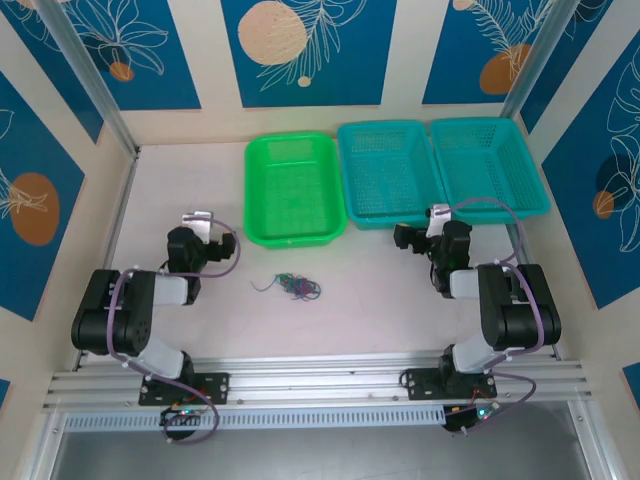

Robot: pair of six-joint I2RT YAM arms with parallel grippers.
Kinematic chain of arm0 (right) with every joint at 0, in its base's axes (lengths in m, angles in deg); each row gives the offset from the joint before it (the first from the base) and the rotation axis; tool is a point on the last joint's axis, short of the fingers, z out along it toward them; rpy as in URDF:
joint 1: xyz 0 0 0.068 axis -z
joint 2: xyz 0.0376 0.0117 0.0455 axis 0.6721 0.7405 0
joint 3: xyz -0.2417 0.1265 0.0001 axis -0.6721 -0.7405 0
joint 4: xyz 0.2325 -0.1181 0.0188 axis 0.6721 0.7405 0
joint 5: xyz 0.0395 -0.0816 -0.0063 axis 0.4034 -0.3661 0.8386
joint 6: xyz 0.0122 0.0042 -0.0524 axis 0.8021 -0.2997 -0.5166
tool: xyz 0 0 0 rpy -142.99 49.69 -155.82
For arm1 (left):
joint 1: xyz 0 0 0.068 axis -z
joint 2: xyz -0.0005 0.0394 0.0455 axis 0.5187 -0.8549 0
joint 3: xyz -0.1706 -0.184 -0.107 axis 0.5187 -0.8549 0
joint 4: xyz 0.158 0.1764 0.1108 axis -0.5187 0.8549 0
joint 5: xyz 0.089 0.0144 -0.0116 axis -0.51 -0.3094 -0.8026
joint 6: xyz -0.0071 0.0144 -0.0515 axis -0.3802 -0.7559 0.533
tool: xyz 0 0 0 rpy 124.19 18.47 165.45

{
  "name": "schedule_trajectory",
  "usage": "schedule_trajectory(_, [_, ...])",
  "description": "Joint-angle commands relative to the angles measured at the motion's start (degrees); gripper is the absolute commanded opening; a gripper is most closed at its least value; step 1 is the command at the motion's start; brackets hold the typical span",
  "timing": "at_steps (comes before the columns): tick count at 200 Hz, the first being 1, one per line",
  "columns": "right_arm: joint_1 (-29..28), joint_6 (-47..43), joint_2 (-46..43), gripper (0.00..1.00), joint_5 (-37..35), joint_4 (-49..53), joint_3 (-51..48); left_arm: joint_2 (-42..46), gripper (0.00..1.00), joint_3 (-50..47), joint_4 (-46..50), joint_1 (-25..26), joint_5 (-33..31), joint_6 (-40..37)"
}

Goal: Untangle the cables

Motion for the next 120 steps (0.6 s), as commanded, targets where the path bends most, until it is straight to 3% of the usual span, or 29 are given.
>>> schedule_trajectory(1, [0.1,-0.8,-0.48,0.99,-0.54,-0.3,0.81,0.23,1.0,-0.13,-1.64,-0.18,1.48,-0.48])
schedule_trajectory(120, [-0.01,-0.71,-0.91,0.99,-1.77,-0.3,0.96,0.33,1.0,-0.12,-1.7,-0.23,1.33,-0.55])
